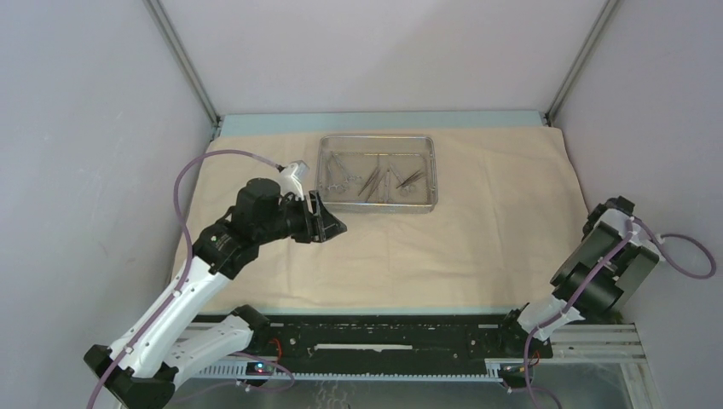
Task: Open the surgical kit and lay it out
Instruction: Smooth out the surgical kit at the center of the board.
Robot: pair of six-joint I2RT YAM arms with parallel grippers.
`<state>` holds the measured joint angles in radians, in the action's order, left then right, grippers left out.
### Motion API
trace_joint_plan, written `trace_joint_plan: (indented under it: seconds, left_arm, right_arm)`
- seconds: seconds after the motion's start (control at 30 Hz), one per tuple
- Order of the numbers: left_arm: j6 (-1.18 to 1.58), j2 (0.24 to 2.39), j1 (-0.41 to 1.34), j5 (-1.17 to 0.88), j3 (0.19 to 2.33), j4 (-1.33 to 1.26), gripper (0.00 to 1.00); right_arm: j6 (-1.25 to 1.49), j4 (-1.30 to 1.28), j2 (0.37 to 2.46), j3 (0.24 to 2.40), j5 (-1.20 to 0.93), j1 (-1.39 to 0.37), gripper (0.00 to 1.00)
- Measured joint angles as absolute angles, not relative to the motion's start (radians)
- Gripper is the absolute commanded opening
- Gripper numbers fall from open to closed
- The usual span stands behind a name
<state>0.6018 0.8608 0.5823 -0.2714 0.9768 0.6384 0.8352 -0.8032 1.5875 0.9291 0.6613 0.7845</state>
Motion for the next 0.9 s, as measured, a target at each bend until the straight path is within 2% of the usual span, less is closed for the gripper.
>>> trace_joint_plan:
  seconds: [0.27, 0.3, 0.5, 0.7, 0.8, 0.87, 0.9]
  left_arm:
    - [0.603, 0.861, 0.582, -0.277, 0.977, 0.628, 0.59]
    - [0.603, 0.862, 0.582, -0.277, 0.977, 0.624, 0.60]
    - [0.603, 0.870, 0.582, -0.254, 0.977, 0.607, 0.62]
    - [0.603, 0.902, 0.573, -0.196, 0.977, 0.598, 0.69]
    - [0.603, 0.913, 0.566, -0.163, 0.976, 0.586, 0.73]
    - [0.603, 0.916, 0.557, -0.136, 0.974, 0.578, 0.75]
    - [0.603, 0.917, 0.553, -0.124, 0.974, 0.575, 0.77]
  right_arm:
    - [0.769, -0.762, 1.415, 0.948, 0.617, 0.669, 0.00]
    - [0.764, -0.759, 1.387, 0.949, 0.608, 0.635, 0.03]
    - [0.711, -0.712, 1.216, 0.960, 0.506, 0.425, 0.44]
    - [0.645, -0.703, 1.148, 1.000, 0.420, 0.289, 0.70]
    - [0.610, -0.696, 1.142, 1.021, 0.387, 0.231, 0.79]
    - [0.590, -0.686, 1.137, 1.024, 0.368, 0.195, 0.92]
    - [0.582, -0.678, 1.135, 1.024, 0.355, 0.177, 0.94]
